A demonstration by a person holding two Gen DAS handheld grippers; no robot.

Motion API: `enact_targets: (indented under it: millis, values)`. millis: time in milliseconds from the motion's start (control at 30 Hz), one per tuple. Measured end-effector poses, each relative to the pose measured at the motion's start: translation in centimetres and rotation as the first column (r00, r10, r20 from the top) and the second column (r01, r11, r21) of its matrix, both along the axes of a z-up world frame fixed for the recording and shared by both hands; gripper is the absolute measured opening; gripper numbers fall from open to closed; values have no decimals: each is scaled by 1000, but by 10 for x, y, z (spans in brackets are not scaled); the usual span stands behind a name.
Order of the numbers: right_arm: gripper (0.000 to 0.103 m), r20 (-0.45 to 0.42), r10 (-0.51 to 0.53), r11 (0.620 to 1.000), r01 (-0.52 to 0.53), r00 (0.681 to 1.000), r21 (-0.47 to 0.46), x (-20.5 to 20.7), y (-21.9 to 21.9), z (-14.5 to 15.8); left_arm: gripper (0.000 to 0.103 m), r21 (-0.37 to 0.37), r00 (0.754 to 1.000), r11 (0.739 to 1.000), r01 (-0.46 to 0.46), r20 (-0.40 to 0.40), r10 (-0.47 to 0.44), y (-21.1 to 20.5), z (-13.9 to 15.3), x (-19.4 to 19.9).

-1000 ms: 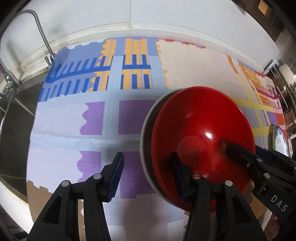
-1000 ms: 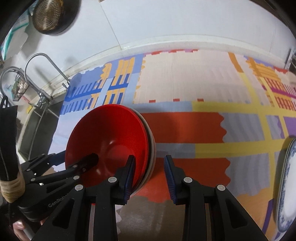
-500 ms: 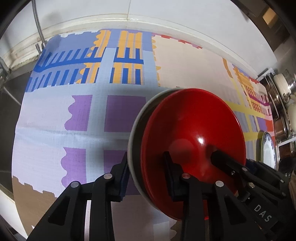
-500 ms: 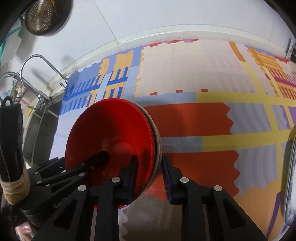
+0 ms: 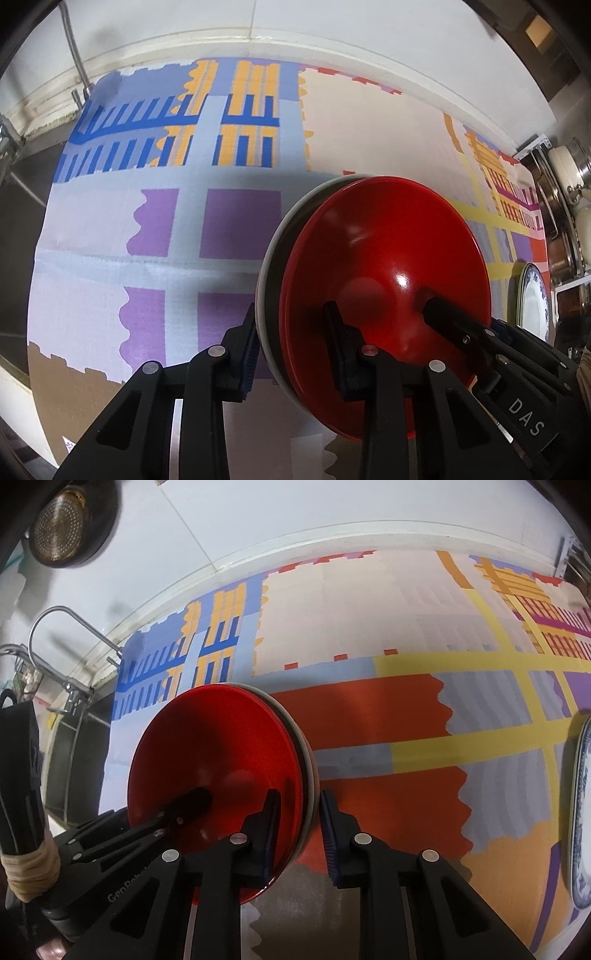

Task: Organize plates and bowls
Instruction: 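Carry the nested bowls toward the blue-and-white plate stack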

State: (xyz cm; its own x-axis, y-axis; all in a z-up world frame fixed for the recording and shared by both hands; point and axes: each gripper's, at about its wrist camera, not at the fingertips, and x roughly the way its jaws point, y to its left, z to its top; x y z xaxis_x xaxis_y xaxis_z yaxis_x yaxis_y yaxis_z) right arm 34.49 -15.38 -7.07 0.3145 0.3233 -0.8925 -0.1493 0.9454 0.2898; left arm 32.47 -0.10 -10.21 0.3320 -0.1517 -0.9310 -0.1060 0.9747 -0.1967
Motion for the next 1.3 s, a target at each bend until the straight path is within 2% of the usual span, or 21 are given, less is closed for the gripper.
enact_targets:
  millis: [300,567,967,1300]
  values:
    - [23,39,-57,998,57,998,14,-8,-30,18,33,-8,995,996,87,52,-86,-34,23,3]
    - [23,104,-150,988,151,983,-1,-21,-73,41,33,-13,972,978,208,110,-206,-85,45,8]
    - [23,165,-334,941,338,928,0,-42,-158,65,33,-11,909,921,390,161,-384,-176,66,16]
    - [23,184,-461,883,470,868,-5,-62,-228,72,32,-23,844,854,520,166,-509,-256,69,13]
